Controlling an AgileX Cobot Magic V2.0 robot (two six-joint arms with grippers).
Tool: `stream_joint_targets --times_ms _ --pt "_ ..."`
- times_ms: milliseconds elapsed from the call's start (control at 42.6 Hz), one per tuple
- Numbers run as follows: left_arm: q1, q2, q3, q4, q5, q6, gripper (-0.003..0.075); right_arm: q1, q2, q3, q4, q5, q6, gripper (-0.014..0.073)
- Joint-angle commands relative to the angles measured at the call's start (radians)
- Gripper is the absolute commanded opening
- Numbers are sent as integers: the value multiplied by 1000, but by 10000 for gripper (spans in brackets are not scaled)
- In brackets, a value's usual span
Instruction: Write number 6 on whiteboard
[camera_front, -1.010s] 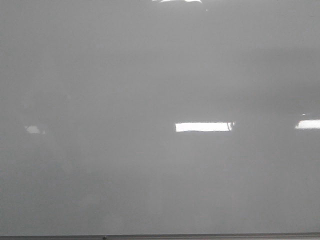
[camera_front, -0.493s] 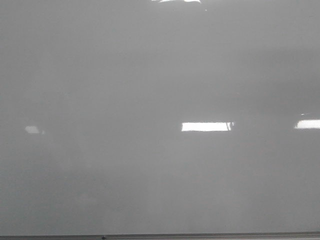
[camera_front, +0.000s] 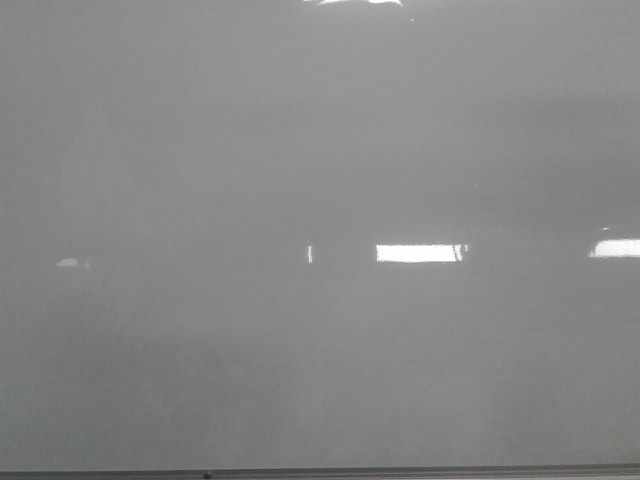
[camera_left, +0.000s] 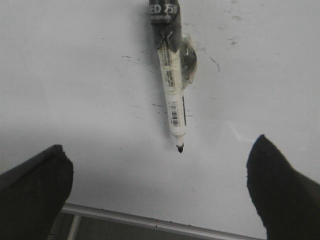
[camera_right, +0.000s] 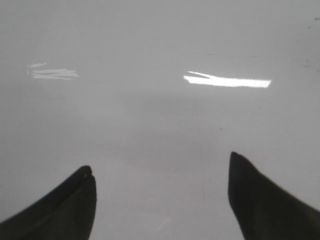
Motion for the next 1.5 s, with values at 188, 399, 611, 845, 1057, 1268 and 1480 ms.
stream_joint_targets --times_ms 188,399,611,845,1057,1268,1480 --pt "-10 224 -61 -30 -277 -13 671 -1 14 -37 4 -79 -1 570" --pt "-10 324 -63 -30 -409 -13 668 -1 14 -37 4 -79 -1 570" --pt "-12 377 -63 -30 -440 -13 554 -1 14 -37 4 -80 -1 570" --pt "-12 390 -63 -30 -440 -13 314 -1 14 -37 4 -81 -1 570" --pt "-12 390 -63 -30 -440 -7 81 -1 14 -37 4 -81 -1 570" --pt "-12 347 -73 -30 -357 -7 11 -1 14 -37 4 -77 -1 570" --pt "-90 237 -225 -30 59 32 10 -1 19 -44 4 -48 -31 570"
